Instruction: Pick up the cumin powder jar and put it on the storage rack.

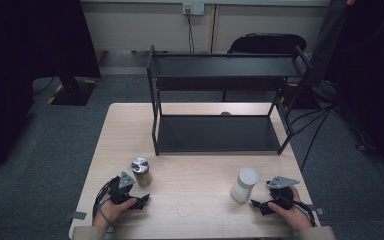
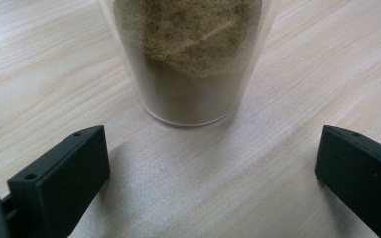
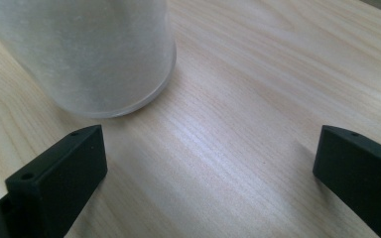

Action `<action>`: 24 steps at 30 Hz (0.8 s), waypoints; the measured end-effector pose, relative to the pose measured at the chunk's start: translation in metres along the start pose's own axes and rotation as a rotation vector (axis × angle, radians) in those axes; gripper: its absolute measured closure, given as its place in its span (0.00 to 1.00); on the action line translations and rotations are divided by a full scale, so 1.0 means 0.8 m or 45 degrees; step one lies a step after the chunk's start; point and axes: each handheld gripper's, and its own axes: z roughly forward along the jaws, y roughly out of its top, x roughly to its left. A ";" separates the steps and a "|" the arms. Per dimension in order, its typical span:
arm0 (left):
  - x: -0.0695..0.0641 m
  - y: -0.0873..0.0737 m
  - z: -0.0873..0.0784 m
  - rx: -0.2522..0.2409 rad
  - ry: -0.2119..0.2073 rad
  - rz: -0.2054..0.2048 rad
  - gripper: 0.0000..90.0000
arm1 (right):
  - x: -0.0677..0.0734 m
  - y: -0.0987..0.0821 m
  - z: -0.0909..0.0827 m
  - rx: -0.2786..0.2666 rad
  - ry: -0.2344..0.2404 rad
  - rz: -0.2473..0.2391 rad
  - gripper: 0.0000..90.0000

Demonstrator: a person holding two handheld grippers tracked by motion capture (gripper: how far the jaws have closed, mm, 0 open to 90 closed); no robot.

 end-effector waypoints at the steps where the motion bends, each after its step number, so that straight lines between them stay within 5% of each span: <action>1: 0.000 -0.001 0.000 -0.004 0.000 -0.003 0.00 | 0.000 0.000 0.000 0.000 0.000 0.001 0.00; 19: -0.001 0.003 -0.001 0.015 0.003 -0.013 0.00 | 0.000 0.001 0.001 0.000 -0.002 0.003 0.00; 24: 0.004 0.004 -0.004 0.013 -0.005 -0.074 0.00 | 0.000 0.001 0.001 -0.001 -0.002 0.003 0.00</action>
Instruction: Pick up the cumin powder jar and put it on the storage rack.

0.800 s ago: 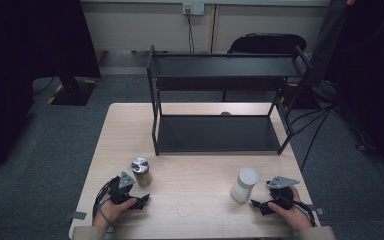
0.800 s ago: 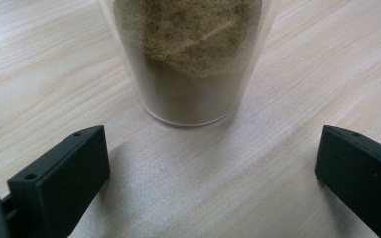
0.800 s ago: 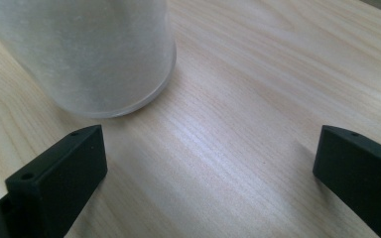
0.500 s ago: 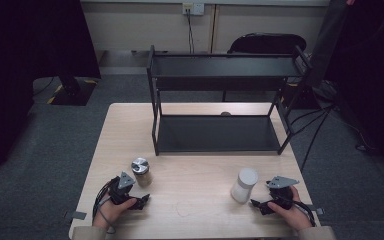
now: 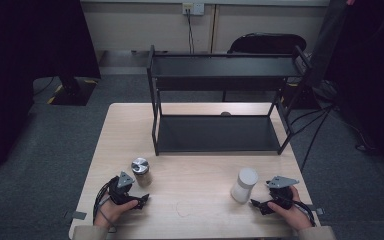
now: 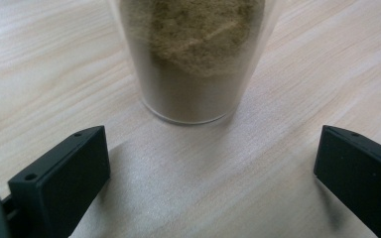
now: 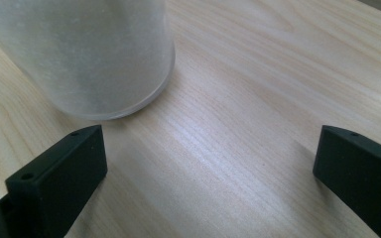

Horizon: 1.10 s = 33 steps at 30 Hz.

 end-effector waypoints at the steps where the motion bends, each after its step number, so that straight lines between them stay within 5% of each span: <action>1: -0.002 0.001 -0.001 0.005 0.014 -0.004 0.02 | 0.000 0.000 0.000 0.000 0.000 0.000 0.00; 5: -0.003 0.002 -0.006 -0.022 0.027 -0.003 0.02 | 0.000 0.000 0.000 0.000 0.000 0.000 0.00; 12: -0.004 0.006 -0.013 -0.160 0.033 -0.036 0.01 | 0.000 0.000 0.000 0.000 0.000 0.000 0.00; 28: 0.002 0.013 0.006 -0.179 0.006 -0.042 0.02 | 0.000 0.000 0.000 0.000 -0.001 0.001 0.00; 33: 0.001 0.016 0.011 -0.176 0.017 -0.033 0.10 | 0.000 0.000 0.000 0.000 -0.002 0.001 0.00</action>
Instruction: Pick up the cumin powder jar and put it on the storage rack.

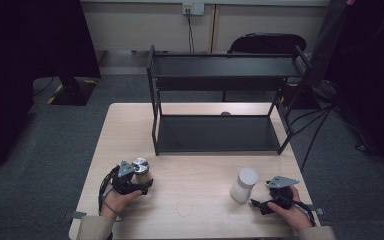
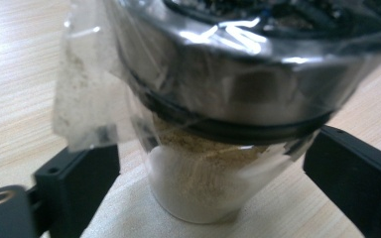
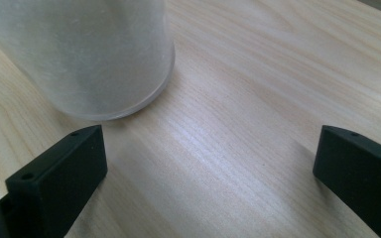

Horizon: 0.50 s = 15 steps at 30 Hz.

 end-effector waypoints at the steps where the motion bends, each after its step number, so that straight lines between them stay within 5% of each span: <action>1: 0.000 0.000 0.000 0.000 0.000 0.000 0.11 | 0.000 0.000 0.000 0.000 0.000 0.000 0.00; 15: 0.005 0.002 0.007 0.006 -0.015 0.034 0.31 | 0.000 0.000 0.000 0.000 0.000 0.000 0.00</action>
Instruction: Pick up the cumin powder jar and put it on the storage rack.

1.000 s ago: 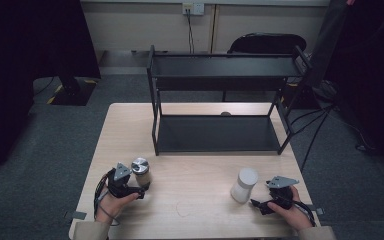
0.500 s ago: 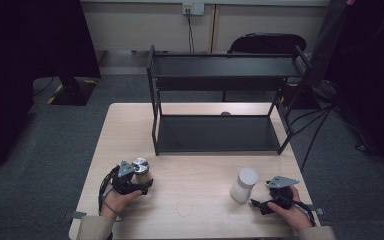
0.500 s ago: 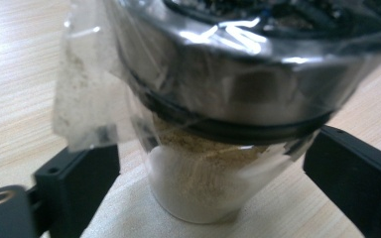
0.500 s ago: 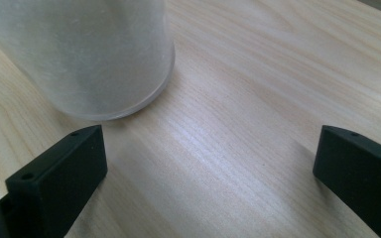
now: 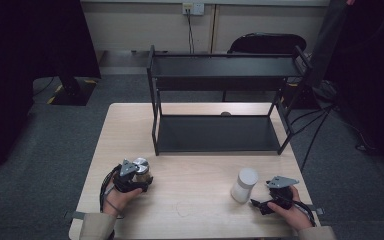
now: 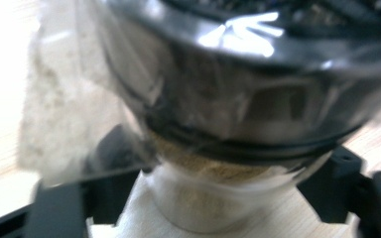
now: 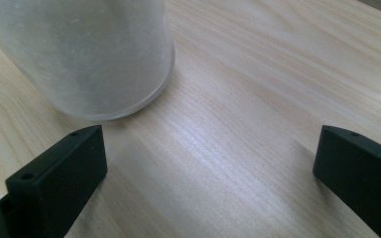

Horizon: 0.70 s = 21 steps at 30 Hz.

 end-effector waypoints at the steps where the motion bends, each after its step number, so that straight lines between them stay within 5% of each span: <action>1: 0.000 0.000 0.000 0.000 0.000 0.000 0.33 | 0.000 0.000 0.000 0.000 0.000 0.000 0.00; 9: -0.002 -0.001 -0.001 -0.013 0.013 0.014 0.34 | 0.000 0.000 0.000 0.000 0.000 0.000 0.00; 21: 0.001 0.009 -0.010 -0.028 -0.048 0.005 0.34 | 0.000 0.000 0.000 0.000 -0.001 0.001 0.00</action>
